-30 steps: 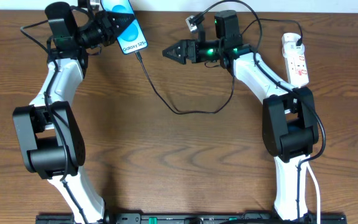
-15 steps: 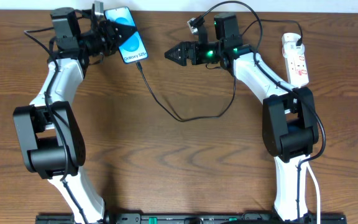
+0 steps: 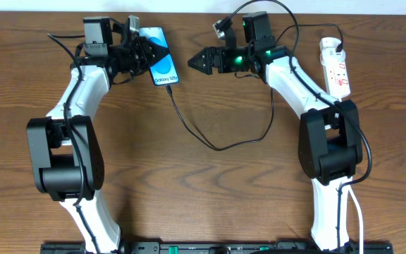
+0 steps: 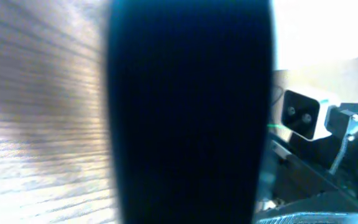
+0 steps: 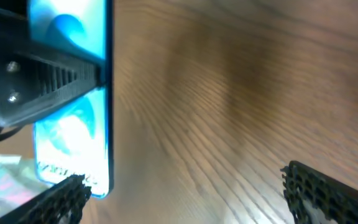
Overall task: Plug charger to phone and switch on socket
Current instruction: 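Retract the right gripper up and right away from the phone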
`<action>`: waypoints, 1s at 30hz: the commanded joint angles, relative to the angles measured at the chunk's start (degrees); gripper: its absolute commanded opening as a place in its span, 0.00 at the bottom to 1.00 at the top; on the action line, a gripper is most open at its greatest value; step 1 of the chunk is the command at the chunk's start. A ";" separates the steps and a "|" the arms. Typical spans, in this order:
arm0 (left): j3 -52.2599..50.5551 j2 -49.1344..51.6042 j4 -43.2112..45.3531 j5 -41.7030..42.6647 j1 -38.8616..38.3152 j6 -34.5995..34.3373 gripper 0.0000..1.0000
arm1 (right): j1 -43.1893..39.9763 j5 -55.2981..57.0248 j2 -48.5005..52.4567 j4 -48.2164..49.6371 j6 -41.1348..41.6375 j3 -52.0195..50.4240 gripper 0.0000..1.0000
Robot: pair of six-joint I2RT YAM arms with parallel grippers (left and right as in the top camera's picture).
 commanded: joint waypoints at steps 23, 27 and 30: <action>0.50 -0.17 -7.89 -11.43 -5.97 6.73 0.07 | -0.39 39.56 -22.80 -26.95 -3.17 3.74 0.99; 0.50 0.81 -8.13 -13.27 -7.67 6.69 0.07 | -0.39 39.56 -22.80 -27.96 -3.19 3.74 0.99; 0.52 2.97 -8.24 -13.77 -8.59 6.67 0.07 | -0.39 39.56 -22.80 -28.15 -3.19 3.74 0.99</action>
